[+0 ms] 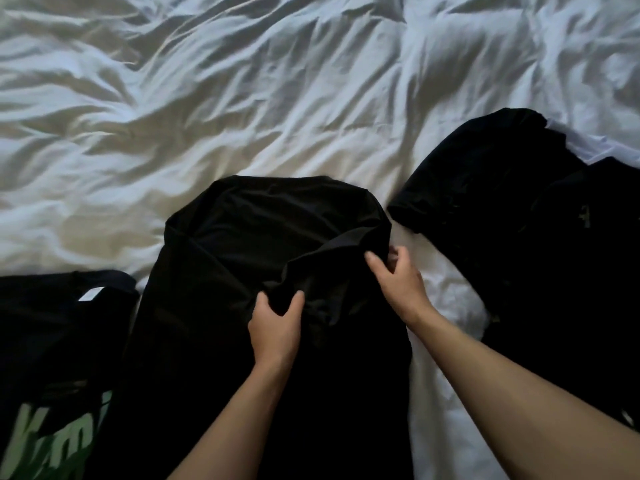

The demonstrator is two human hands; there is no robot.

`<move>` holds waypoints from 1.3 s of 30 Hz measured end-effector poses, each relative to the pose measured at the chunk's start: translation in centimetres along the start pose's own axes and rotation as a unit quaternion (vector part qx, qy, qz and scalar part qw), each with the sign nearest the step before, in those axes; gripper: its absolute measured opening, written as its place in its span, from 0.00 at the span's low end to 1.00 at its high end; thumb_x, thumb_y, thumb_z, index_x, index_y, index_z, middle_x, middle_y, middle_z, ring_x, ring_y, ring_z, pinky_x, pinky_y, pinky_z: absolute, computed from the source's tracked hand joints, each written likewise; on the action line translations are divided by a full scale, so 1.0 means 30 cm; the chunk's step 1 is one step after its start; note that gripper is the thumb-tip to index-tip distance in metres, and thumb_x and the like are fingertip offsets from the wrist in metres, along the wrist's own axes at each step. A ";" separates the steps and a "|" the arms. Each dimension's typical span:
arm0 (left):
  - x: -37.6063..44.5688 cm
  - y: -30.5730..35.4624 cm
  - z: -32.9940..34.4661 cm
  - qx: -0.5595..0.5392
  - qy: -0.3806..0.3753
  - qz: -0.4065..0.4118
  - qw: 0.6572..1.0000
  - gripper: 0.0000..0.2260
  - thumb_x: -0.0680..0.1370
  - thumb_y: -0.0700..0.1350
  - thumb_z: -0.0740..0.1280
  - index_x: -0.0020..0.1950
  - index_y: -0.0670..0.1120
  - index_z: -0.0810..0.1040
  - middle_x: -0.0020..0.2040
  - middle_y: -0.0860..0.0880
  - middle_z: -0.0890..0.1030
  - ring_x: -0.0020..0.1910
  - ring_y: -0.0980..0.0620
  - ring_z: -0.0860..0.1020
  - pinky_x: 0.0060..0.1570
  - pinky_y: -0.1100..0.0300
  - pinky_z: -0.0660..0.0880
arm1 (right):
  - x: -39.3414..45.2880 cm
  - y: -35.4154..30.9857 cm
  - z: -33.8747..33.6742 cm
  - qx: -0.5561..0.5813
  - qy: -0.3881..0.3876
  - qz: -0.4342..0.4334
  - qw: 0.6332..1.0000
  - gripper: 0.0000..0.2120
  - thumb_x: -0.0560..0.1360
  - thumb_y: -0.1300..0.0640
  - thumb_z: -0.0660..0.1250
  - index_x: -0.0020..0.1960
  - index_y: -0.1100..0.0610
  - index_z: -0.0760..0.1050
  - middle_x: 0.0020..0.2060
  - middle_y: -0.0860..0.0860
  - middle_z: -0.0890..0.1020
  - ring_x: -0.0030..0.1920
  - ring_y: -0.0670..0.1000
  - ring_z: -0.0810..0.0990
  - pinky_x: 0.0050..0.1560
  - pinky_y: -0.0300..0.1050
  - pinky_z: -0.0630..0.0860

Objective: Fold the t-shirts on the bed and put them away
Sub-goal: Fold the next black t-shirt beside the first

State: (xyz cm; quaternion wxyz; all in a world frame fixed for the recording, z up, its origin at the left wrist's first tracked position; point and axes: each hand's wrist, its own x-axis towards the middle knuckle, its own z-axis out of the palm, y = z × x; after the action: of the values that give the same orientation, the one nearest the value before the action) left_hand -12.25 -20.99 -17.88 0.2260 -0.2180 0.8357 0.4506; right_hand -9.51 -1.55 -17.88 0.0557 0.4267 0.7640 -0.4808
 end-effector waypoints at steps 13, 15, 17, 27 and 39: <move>0.148 0.142 0.103 0.274 -0.063 0.216 0.935 0.14 0.77 0.54 0.67 0.61 0.52 0.79 0.58 0.49 0.80 0.59 0.45 0.77 0.56 0.53 0.72 | 0.143 -0.023 -0.023 -0.005 0.094 -0.021 0.995 0.15 0.83 0.58 0.56 0.38 0.60 0.68 0.31 0.51 0.72 0.36 0.51 0.71 0.38 0.45 0.66; 0.152 0.150 0.099 0.278 -0.093 0.182 0.939 0.08 0.78 0.51 0.64 0.51 0.52 0.81 0.49 0.48 0.83 0.53 0.43 0.80 0.48 0.55 0.74 | 0.155 -0.019 -0.036 0.018 0.116 -0.014 0.993 0.16 0.83 0.58 0.55 0.36 0.58 0.66 0.30 0.49 0.70 0.33 0.49 0.68 0.34 0.41 0.65; 0.148 0.171 0.102 0.314 -0.118 0.194 0.922 0.09 0.78 0.52 0.62 0.43 0.51 0.80 0.44 0.47 0.82 0.51 0.42 0.80 0.46 0.54 0.74 | 0.165 -0.026 -0.037 0.074 0.136 -0.001 0.988 0.14 0.83 0.56 0.55 0.41 0.59 0.70 0.34 0.51 0.74 0.37 0.50 0.73 0.40 0.41 0.70; 0.181 0.419 0.341 0.318 -0.142 0.302 0.887 0.14 0.74 0.57 0.68 0.51 0.47 0.79 0.50 0.46 0.83 0.53 0.43 0.80 0.50 0.53 0.76 | -0.016 0.084 -0.037 -0.025 0.006 0.078 0.997 0.25 0.73 0.33 0.64 0.53 0.54 0.70 0.49 0.53 0.81 0.53 0.56 0.79 0.55 0.54 0.75; 0.253 0.400 0.390 -0.003 -0.168 0.122 0.978 0.08 0.76 0.40 0.62 0.46 0.50 0.79 0.46 0.46 0.82 0.46 0.48 0.79 0.48 0.55 0.75 | -0.007 0.164 -0.126 -0.115 -0.028 0.021 0.993 0.09 0.80 0.51 0.63 0.48 0.55 0.77 0.42 0.52 0.83 0.49 0.56 0.80 0.45 0.46 0.74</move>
State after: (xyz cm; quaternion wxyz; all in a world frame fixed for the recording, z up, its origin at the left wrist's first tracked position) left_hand -23.04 -6.26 -20.14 0.3054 -0.0360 0.8050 0.5073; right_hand -4.69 2.15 -19.15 0.1360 0.4200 0.8029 -0.4005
